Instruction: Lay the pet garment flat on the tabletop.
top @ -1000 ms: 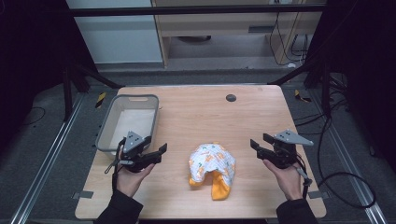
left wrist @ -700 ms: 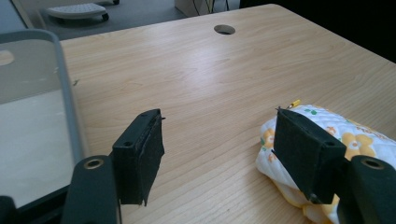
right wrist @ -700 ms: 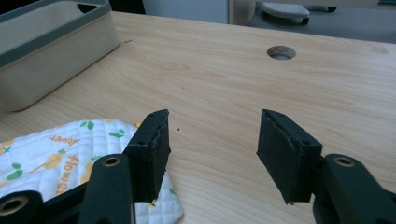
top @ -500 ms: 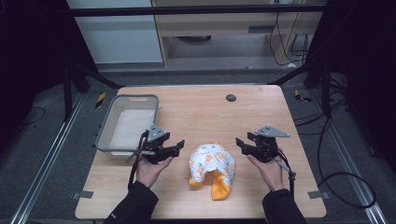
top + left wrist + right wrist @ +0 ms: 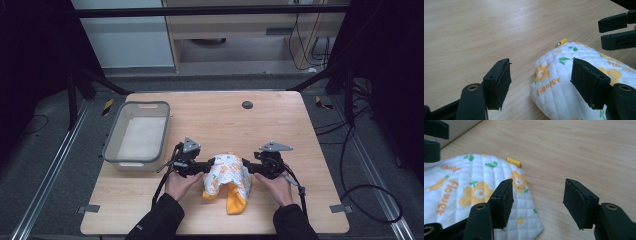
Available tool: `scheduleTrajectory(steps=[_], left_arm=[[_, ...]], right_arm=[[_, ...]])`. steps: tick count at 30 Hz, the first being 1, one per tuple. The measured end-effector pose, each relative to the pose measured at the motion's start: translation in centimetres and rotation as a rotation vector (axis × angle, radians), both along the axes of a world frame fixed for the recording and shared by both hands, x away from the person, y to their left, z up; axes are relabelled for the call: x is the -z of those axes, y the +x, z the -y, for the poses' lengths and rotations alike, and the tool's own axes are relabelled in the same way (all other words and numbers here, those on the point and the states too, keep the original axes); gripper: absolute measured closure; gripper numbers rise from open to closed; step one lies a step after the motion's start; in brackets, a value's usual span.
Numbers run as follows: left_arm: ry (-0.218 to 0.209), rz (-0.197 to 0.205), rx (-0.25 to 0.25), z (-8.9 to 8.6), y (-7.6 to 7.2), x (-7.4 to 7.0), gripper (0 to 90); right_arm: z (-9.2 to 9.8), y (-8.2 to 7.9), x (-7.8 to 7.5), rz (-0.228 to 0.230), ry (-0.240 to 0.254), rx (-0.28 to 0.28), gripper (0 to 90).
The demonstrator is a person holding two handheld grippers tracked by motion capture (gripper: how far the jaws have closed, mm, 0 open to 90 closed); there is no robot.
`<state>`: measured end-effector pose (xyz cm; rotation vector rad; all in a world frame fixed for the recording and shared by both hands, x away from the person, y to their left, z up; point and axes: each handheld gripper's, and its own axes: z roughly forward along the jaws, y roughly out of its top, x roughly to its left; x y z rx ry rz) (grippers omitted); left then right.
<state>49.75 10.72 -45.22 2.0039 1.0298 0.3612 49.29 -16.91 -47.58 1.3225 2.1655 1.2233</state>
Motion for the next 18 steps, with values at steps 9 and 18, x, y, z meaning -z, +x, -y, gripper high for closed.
scheduleTrajectory(steps=[9,18], left_arm=[[0.006,-0.065,0.034,0.3,-0.2,2.3,36.2],[-0.014,-0.094,0.079,0.7,-0.6,2.4,64.6]], right_arm=[[-0.9,-0.2,1.7,-0.053,-0.022,-0.045,43.2],[-1.8,-0.5,2.4,-0.058,-0.055,-0.088,72.0]])
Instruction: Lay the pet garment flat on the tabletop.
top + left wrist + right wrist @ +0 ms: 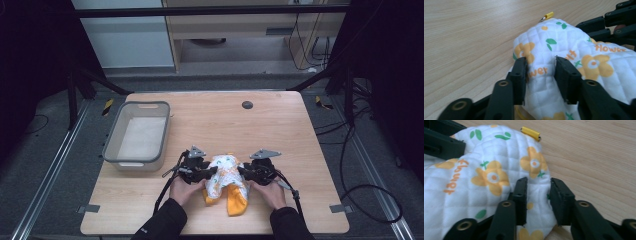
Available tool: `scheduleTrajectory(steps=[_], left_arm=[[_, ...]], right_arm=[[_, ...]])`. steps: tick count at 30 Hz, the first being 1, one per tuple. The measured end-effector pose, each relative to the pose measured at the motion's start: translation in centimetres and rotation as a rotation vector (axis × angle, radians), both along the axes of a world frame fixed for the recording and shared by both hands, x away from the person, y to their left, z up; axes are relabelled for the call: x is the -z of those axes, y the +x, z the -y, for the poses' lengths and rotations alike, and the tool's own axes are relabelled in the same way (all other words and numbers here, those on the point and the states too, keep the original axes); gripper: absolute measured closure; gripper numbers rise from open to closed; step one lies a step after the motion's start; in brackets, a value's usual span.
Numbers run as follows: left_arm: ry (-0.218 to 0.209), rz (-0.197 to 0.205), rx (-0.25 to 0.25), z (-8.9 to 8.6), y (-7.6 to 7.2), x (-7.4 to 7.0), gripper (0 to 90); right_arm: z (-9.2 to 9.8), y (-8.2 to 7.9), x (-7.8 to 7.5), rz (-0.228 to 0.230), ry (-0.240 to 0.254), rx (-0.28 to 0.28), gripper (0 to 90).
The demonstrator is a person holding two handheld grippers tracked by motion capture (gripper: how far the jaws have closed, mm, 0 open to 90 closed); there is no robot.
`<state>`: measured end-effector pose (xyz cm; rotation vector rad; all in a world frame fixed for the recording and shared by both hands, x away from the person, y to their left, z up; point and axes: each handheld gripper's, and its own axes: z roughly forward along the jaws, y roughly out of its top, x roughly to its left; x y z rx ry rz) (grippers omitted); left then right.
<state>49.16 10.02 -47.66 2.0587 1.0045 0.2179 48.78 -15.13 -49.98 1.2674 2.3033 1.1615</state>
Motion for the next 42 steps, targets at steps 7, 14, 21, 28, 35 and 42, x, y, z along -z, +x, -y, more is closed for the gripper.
scheduleTrajectory(steps=[7,14,21,28,35,42], left_arm=[[-0.009,-0.037,0.008,-0.3,0.0,-0.3,77.7],[-0.026,0.012,0.024,-1.4,-1.1,-1.9,81.8],[-0.055,0.085,0.050,-2.9,-3.2,-3.9,82.1],[-0.144,0.179,0.038,-3.7,-3.9,-7.7,82.2],[-0.145,0.254,-0.018,-3.0,-1.7,-10.2,82.0],[-0.092,0.280,-0.179,-1.7,2.4,-8.4,59.0]], right_arm=[[0.0,-0.1,-0.3,-0.018,0.005,-0.030,87.4],[0.8,-0.7,-1.7,0.016,0.050,-0.028,88.0],[1.5,-2.5,-4.8,0.106,0.110,-0.078,88.3],[1.1,-3.7,-7.9,0.213,0.135,-0.103,88.3],[0.8,-2.5,-10.6,0.349,0.165,-0.019,88.3],[-0.2,1.4,-8.9,0.391,0.073,0.163,82.5]])
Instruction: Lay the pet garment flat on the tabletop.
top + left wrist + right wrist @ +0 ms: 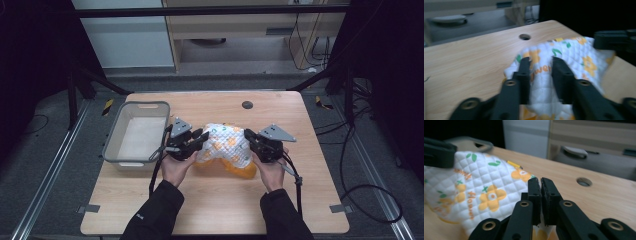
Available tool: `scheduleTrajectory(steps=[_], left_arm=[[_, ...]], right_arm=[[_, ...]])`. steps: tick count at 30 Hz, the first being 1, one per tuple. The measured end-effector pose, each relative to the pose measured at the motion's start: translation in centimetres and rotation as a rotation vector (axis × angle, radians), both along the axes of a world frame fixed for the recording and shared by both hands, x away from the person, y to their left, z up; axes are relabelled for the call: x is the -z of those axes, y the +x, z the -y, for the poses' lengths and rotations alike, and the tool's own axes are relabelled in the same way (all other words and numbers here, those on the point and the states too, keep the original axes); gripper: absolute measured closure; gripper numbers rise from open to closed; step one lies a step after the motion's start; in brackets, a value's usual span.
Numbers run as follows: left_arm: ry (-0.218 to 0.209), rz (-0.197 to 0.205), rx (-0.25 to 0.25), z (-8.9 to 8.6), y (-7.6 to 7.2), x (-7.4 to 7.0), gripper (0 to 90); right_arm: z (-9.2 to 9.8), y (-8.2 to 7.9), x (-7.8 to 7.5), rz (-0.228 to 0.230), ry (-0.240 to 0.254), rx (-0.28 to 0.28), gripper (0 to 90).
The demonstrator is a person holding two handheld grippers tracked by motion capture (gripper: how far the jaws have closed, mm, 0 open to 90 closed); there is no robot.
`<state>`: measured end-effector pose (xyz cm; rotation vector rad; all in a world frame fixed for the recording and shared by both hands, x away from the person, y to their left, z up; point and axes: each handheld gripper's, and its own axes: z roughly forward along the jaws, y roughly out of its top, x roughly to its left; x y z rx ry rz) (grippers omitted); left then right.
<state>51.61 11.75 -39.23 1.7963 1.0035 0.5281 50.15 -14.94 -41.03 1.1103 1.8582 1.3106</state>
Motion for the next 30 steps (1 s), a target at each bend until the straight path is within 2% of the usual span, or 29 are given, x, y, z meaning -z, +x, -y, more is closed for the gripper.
scheduleTrajectory(steps=[2,4,6,10,12,16,22,27,30], left_arm=[[0.011,-0.014,-0.023,-0.3,0.5,0.6,48.4],[0.017,0.002,-0.023,-0.8,0.2,0.9,42.3],[0.043,0.020,-0.025,-1.5,-0.3,1.0,38.5],[0.043,0.013,-0.005,-3.3,-1.6,1.0,32.6],[0.044,-0.010,0.011,-4.1,-2.3,1.3,30.1],[0.076,-0.029,0.020,-5.6,-3.9,2.4,28.5],[0.142,-0.059,0.038,-6.7,-5.9,4.7,28.8],[0.179,-0.097,0.048,-6.5,-5.9,6.6,31.1],[0.197,-0.117,0.054,-6.0,-5.6,7.3,32.8]], right_arm=[[-0.1,0.6,0.8,-0.019,-0.042,0.029,77.7],[0.2,0.5,1.0,-0.024,-0.042,0.028,73.2],[0.7,0.1,0.9,-0.022,-0.049,0.023,70.6],[2.4,-1.1,0.0,-0.028,-0.010,0.007,63.6],[3.1,-1.8,-0.4,-0.037,0.007,-0.010,59.8],[4.4,-3.6,-0.6,-0.056,0.004,-0.037,54.7],[5.2,-5.9,0.8,-0.111,-0.011,-0.080,47.3],[5.0,-7.5,2.6,-0.158,-0.056,-0.118,44.2],[5.0,-8.0,3.7,-0.172,-0.062,-0.136,43.2]])
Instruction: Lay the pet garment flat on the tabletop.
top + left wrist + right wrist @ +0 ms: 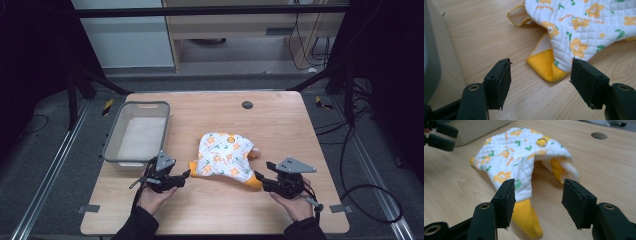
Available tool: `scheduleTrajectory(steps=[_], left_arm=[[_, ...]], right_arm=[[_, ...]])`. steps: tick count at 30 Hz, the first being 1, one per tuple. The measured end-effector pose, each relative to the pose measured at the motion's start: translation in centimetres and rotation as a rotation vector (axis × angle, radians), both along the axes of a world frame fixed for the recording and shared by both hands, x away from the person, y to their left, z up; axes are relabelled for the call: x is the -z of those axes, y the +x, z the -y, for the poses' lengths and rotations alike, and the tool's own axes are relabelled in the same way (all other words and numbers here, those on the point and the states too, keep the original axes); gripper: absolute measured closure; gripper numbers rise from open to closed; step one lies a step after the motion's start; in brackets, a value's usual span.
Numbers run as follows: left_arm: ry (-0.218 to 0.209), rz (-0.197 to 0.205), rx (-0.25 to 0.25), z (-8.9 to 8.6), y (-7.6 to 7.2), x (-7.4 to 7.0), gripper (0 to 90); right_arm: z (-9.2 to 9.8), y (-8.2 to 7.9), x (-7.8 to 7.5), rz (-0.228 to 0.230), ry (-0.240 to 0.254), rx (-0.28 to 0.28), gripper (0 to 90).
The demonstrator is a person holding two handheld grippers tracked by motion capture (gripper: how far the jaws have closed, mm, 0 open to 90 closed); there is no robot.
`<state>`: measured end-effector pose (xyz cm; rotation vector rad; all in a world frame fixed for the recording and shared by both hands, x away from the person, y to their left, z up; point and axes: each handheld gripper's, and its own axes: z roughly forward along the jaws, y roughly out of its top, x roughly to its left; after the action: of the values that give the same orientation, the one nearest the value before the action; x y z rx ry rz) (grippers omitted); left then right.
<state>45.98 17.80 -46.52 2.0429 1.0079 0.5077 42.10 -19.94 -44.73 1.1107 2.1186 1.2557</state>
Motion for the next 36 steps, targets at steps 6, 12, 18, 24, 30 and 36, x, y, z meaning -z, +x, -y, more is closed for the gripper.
scheduleTrajectory(steps=[6,12,18,24,30,36], left_arm=[[0.072,0.000,0.033,1.1,0.1,1.2,35.2],[0.089,-0.014,0.058,2.0,0.5,2.0,40.7],[0.127,-0.033,0.079,2.9,1.2,3.0,47.0],[0.123,-0.045,0.094,3.7,1.4,3.3,57.6],[0.126,-0.064,0.094,4.1,1.3,3.0,76.9],[0.052,-0.097,0.116,3.5,0.9,1.5,84.7]], right_arm=[[0.2,-0.7,2.0,-0.057,-0.022,-0.015,41.8],[0.2,-1.1,3.2,-0.103,-0.053,-0.026,41.6],[-0.1,-0.9,4.0,-0.132,-0.074,-0.044,46.2],[-0.5,-0.6,4.2,-0.148,-0.101,-0.053,59.3],[-0.5,-0.3,4.0,-0.170,-0.085,-0.064,84.3],[-0.1,-0.5,2.7,-0.160,-0.043,-0.084,86.9]])
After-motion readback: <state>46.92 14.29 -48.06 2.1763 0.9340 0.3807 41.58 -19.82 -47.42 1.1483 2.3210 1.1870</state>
